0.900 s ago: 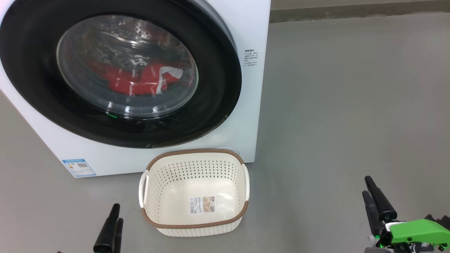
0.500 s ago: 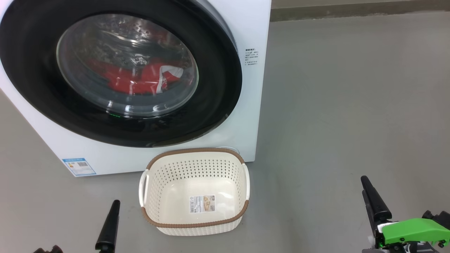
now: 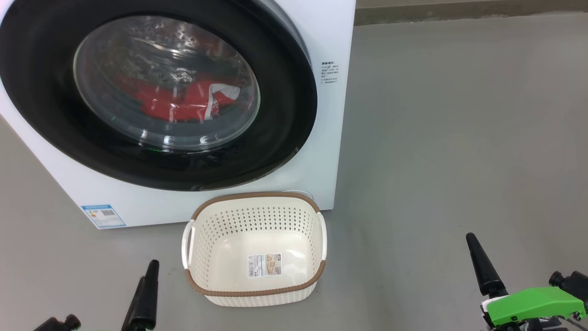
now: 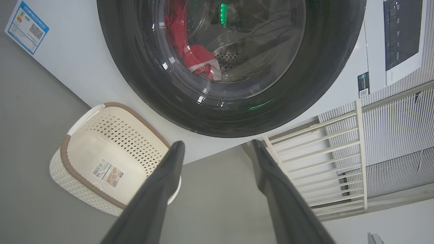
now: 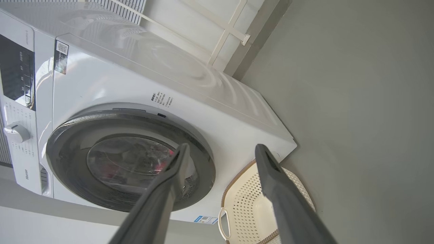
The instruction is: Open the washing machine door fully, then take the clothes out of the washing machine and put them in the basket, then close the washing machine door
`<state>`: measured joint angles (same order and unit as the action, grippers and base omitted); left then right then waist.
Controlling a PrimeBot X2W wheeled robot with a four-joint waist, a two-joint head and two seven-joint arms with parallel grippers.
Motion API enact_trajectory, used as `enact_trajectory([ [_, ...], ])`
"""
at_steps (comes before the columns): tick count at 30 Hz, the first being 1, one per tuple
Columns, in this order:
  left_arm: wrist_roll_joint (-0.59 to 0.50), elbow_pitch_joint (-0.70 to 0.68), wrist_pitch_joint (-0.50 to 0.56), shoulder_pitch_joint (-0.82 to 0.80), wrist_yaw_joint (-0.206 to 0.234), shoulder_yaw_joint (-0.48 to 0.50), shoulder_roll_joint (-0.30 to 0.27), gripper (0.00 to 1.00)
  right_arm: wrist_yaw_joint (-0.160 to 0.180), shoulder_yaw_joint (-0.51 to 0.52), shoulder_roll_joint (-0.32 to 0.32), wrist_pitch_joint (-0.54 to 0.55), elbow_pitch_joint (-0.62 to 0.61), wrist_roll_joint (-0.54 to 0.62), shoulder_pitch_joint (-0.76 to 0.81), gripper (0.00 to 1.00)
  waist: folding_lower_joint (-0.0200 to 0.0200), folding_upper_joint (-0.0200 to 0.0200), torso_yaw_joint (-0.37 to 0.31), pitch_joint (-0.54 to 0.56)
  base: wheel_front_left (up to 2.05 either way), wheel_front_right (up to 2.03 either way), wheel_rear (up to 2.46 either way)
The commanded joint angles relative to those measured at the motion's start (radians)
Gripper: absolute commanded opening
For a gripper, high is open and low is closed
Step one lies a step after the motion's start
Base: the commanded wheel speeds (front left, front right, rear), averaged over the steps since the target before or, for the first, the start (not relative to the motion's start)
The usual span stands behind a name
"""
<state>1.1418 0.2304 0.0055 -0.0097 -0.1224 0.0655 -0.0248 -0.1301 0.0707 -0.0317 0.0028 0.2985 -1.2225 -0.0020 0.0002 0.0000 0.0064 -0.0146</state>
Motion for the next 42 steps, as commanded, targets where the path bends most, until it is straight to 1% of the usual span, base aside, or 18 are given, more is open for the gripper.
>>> enact_trajectory([
  [1,-0.043,-0.037,-0.014,-0.003,0.004,0.013,-0.014,1.00,0.000,-0.013,-0.017,-0.014,-0.032,0.040,-0.016,1.00,-0.0001,0.0000,0.000,0.000,0.00,0.00,0.00],
  [13,-0.209,-0.072,-0.049,0.015,0.023,0.002,-0.018,1.00,0.000,-0.039,-0.025,-0.049,-0.038,0.186,-0.007,1.00,-0.0001,0.0000,0.000,-0.002,0.00,0.00,0.00],
  [14,-0.209,-0.072,-0.049,0.015,0.023,0.002,-0.018,1.00,0.000,-0.039,-0.025,-0.049,-0.038,0.186,-0.007,1.00,-0.0001,0.0000,0.000,-0.002,0.00,0.00,0.00],
  [34,-0.461,-0.122,-0.109,0.040,0.056,-0.011,-0.030,1.00,0.000,-0.074,-0.038,-0.108,-0.050,0.403,0.007,1.00,-0.0001,0.0000,0.000,-0.009,0.00,0.00,0.00],
  [42,-0.574,-0.144,-0.136,0.049,0.069,-0.014,-0.036,1.00,0.000,-0.087,-0.043,-0.134,-0.056,0.499,0.015,1.00,-0.0002,0.0000,0.002,-0.012,0.00,0.00,0.00],
])
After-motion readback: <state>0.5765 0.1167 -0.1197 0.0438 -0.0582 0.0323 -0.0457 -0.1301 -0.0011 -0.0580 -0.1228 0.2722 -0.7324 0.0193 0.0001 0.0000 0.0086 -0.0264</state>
